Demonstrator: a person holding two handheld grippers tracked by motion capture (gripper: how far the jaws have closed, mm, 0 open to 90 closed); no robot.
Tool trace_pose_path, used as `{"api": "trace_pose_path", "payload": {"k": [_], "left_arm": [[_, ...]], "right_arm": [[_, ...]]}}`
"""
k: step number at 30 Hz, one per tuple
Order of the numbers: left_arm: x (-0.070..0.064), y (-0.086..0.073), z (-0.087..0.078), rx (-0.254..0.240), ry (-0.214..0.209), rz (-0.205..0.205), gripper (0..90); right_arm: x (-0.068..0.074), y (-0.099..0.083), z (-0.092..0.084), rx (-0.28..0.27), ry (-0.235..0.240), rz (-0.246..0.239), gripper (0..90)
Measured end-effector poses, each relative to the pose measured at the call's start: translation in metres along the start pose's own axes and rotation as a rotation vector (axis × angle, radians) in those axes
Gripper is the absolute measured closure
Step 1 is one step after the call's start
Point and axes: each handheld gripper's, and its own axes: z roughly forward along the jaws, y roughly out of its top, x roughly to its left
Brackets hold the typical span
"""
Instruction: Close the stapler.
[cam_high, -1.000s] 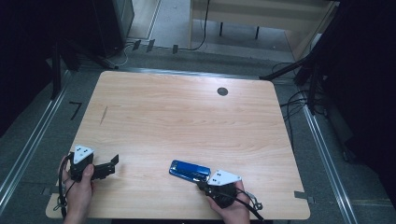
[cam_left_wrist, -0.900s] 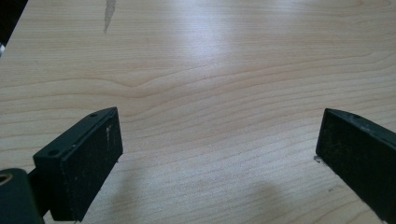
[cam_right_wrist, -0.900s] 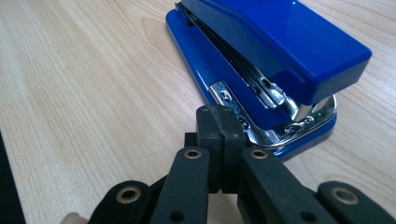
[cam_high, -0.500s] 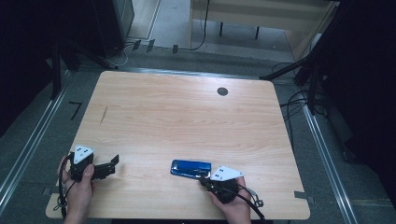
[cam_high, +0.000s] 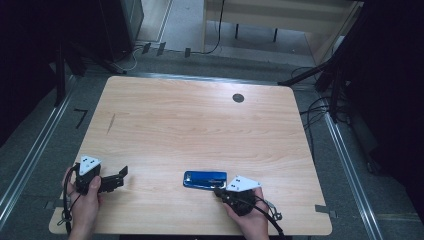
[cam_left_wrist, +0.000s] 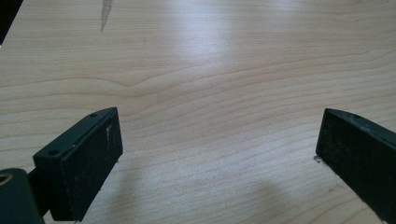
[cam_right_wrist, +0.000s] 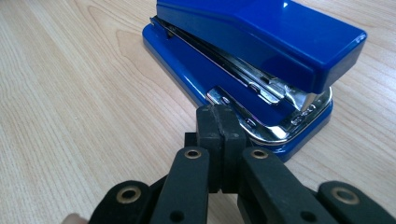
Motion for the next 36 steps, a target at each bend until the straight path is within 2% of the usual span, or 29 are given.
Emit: {"api": "trace_pose_path", "payload": {"k": [18,20,23,28,31,36], "left_arm": [[0.000,0.000,0.000,0.000,-0.001,-0.002,0.7],[0.000,0.000,0.000,-0.001,-0.003,-0.004,0.7],[0.001,0.000,0.000,0.000,-0.005,-0.004,0.7],[0.001,0.000,0.000,0.000,-0.007,-0.005,0.7],[0.001,0.000,0.000,0.001,-0.006,-0.006,0.7],[0.001,0.000,0.000,0.000,-0.004,-0.005,0.7]], "right_arm": [[-0.002,0.002,0.002,-0.002,-0.006,-0.001,90.0],[-0.001,0.001,0.001,-0.003,-0.021,-0.013,90.0],[0.001,0.000,0.000,-0.007,-0.020,-0.021,82.7],[0.002,0.001,-0.006,-0.024,-0.024,-0.025,76.6],[0.000,0.001,-0.012,-0.029,-0.056,-0.025,73.6],[-0.006,0.000,-0.023,-0.054,-0.079,-0.007,69.2]]}}
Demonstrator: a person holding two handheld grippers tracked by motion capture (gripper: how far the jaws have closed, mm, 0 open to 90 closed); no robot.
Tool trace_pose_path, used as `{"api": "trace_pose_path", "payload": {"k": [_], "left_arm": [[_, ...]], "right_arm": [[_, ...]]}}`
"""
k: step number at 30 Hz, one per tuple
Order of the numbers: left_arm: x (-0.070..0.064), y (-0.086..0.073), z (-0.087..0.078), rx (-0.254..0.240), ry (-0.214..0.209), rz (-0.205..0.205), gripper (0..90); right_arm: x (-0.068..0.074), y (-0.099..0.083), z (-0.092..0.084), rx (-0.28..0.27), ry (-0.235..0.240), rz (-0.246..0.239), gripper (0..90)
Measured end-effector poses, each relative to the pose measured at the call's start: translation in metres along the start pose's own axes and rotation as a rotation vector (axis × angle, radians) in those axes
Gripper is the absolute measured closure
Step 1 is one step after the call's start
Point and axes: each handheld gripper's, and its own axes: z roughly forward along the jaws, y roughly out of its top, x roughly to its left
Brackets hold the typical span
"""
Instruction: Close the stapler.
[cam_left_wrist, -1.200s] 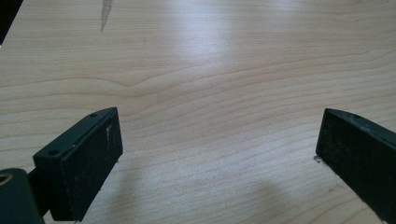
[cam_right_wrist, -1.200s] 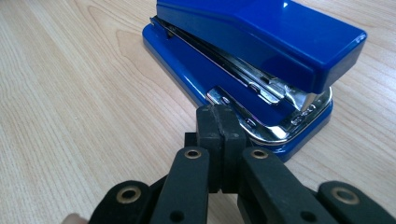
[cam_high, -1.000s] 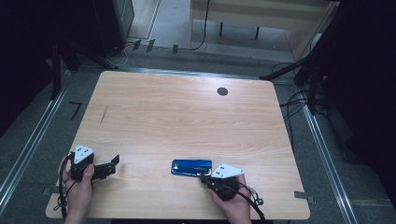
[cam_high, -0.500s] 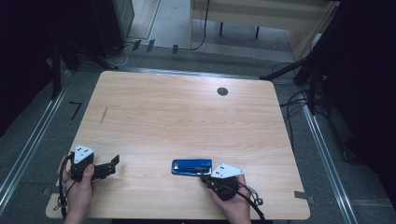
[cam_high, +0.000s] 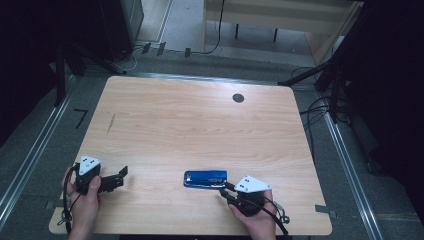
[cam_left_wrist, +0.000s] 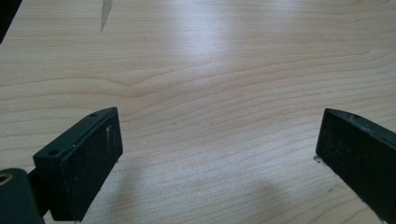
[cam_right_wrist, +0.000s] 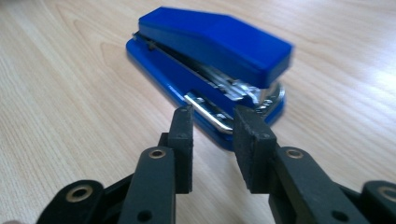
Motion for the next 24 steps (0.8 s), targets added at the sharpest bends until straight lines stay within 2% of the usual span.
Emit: {"api": "trace_pose_path", "payload": {"k": [17,24], "left_arm": [[0.001,0.000,0.000,0.004,-0.003,0.000,0.7],[0.000,0.000,0.000,0.001,0.000,0.000,0.7]], "right_arm": [[-0.022,0.001,-0.017,-0.033,-0.060,0.055,50.7],[-0.032,-0.001,-0.022,-0.042,-0.062,0.084,45.7]]}}
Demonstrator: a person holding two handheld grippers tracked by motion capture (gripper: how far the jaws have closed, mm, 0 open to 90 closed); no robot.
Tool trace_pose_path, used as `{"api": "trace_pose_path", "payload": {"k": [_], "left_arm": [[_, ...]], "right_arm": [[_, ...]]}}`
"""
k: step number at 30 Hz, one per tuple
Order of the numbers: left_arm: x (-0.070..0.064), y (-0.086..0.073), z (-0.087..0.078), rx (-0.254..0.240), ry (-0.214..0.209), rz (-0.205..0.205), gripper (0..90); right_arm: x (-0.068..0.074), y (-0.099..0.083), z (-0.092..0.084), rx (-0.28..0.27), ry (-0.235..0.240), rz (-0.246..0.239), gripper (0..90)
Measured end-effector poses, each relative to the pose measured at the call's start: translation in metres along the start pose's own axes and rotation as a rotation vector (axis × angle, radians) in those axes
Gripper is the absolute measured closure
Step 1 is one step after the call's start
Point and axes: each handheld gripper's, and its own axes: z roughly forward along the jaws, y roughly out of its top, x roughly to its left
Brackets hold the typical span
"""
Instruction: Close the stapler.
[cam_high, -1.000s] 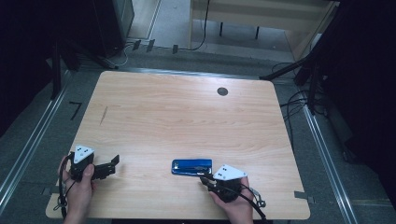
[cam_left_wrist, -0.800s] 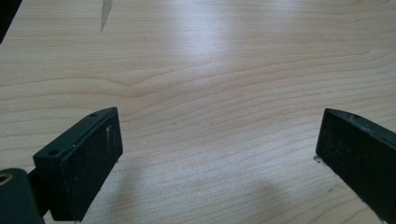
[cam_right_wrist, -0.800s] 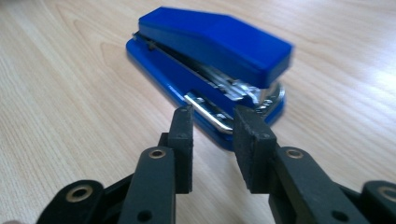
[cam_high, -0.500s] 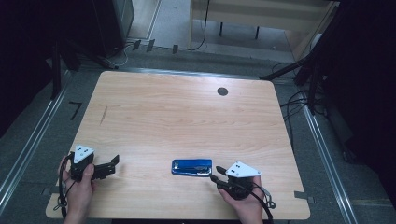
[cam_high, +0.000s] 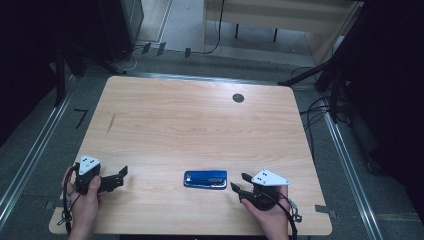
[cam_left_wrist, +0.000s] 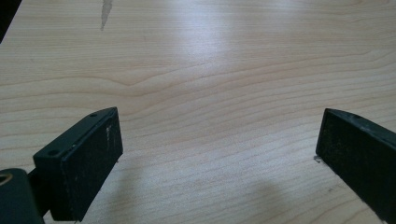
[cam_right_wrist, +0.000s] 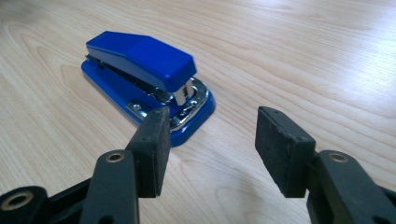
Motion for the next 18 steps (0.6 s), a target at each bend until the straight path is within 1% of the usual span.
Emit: {"api": "trace_pose_path", "payload": {"k": [7,12,16,17,18], "left_arm": [[0.000,0.000,0.000,0.000,0.002,-0.001,0.7],[0.000,0.000,0.000,-0.001,0.002,-0.001,0.7],[0.000,0.000,0.000,0.000,0.004,-0.001,0.7],[0.000,0.000,0.000,0.000,0.004,-0.001,0.7],[0.000,0.000,0.000,0.001,0.004,0.000,0.7]], "right_arm": [[-0.011,0.000,-0.007,-0.021,-0.012,0.026,39.2],[-0.021,0.001,-0.015,-0.035,-0.021,0.041,35.4],[-0.031,0.001,-0.023,-0.055,-0.043,0.062,32.2],[-0.035,0.000,-0.026,-0.061,-0.047,0.075,31.6],[-0.037,0.000,-0.028,-0.066,-0.046,0.078,29.6]]}}
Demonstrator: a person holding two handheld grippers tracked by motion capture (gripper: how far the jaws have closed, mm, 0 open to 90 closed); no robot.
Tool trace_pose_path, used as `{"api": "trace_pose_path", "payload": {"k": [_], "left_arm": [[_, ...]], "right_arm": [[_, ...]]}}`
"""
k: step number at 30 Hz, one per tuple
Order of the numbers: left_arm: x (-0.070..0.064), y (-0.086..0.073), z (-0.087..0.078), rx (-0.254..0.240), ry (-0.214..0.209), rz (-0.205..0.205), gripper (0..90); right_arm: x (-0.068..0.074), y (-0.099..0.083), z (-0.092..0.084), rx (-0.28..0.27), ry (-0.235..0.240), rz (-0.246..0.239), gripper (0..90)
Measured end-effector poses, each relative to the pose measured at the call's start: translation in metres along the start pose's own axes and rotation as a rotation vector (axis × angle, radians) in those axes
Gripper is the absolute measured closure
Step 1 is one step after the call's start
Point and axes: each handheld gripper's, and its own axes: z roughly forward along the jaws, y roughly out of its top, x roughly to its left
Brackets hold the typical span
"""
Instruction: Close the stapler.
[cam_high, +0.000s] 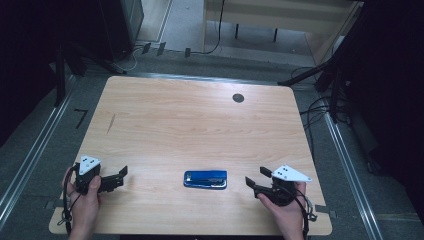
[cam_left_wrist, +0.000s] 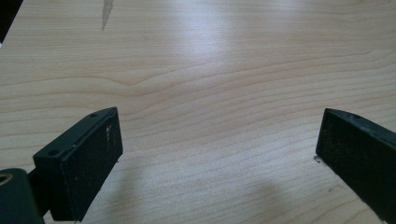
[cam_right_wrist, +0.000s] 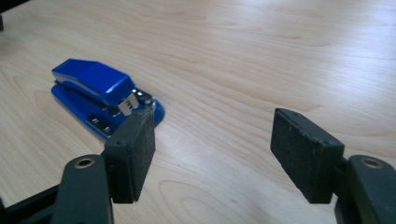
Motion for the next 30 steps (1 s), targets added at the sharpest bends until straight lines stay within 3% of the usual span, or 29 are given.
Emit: {"api": "trace_pose_path", "payload": {"k": [6,13,25,30], "left_arm": [[0.000,0.000,0.000,0.001,-0.001,-0.003,0.7],[0.000,0.000,0.000,-0.001,0.000,-0.002,0.7],[0.000,0.000,-0.001,-0.007,-0.001,-0.006,0.7],[0.000,-0.001,-0.001,-0.003,-0.002,-0.003,0.7]], "right_arm": [[-0.019,-0.001,-0.014,-0.021,0.011,0.018,22.9],[-0.033,-0.004,-0.024,-0.029,-0.030,0.046,22.3],[-0.061,-0.017,-0.040,-0.046,-0.055,0.100,21.7],[-0.071,-0.024,-0.047,-0.045,-0.075,0.101,18.2]]}}
